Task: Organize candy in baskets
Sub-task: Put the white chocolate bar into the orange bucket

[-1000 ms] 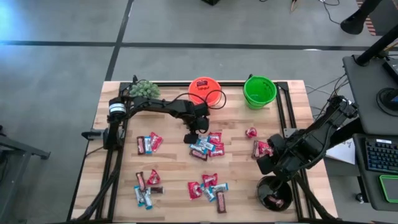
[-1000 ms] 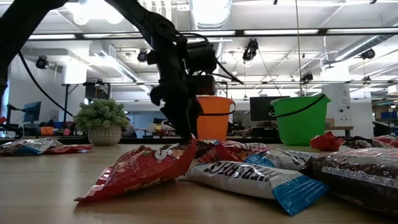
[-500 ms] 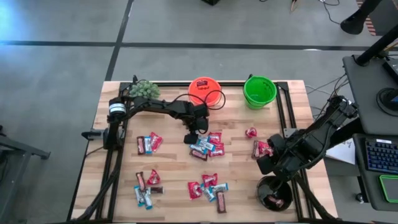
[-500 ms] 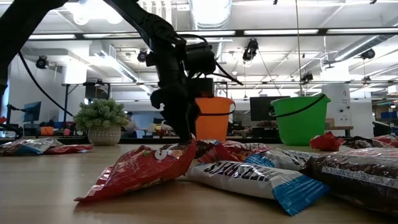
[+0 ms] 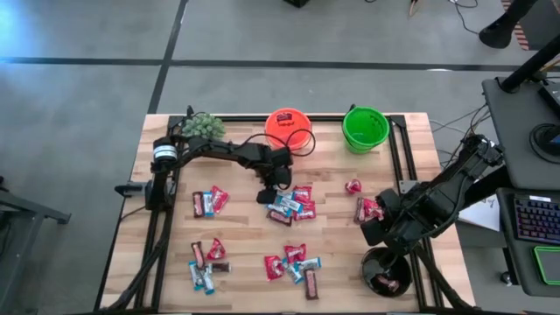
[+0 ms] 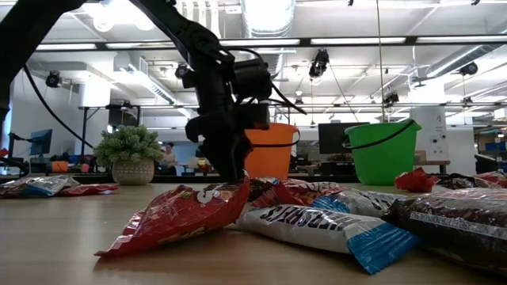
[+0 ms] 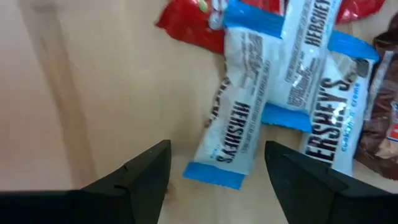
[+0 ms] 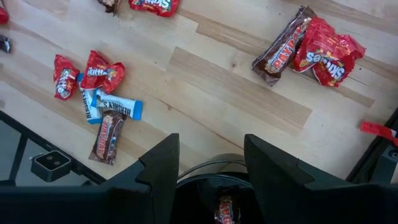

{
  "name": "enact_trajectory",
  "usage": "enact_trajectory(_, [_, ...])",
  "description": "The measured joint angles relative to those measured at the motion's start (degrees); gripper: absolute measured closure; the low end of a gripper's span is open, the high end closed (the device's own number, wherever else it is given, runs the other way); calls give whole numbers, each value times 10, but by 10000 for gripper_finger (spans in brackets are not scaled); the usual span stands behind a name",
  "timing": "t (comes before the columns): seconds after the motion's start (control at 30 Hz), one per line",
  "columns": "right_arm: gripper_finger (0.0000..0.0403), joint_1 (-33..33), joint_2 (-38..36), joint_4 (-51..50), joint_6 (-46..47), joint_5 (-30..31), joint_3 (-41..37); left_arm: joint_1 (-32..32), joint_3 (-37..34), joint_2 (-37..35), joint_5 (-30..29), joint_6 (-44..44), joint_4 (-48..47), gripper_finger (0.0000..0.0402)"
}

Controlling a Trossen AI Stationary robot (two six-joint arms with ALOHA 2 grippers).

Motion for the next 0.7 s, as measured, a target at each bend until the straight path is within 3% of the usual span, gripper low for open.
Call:
enact_trajectory(0.37, [232, 0, 0, 0, 0, 0, 0, 0, -5, -1, -1, -13, 16, 222])
enact_trajectory(0.5, [232, 0, 0, 1, 0, 0, 0, 0, -6, 0, 1, -15, 17, 273])
enact_trajectory(0.7, [232, 0, 0, 1, 0, 0, 0, 0, -6, -1, 6, -15, 17, 379])
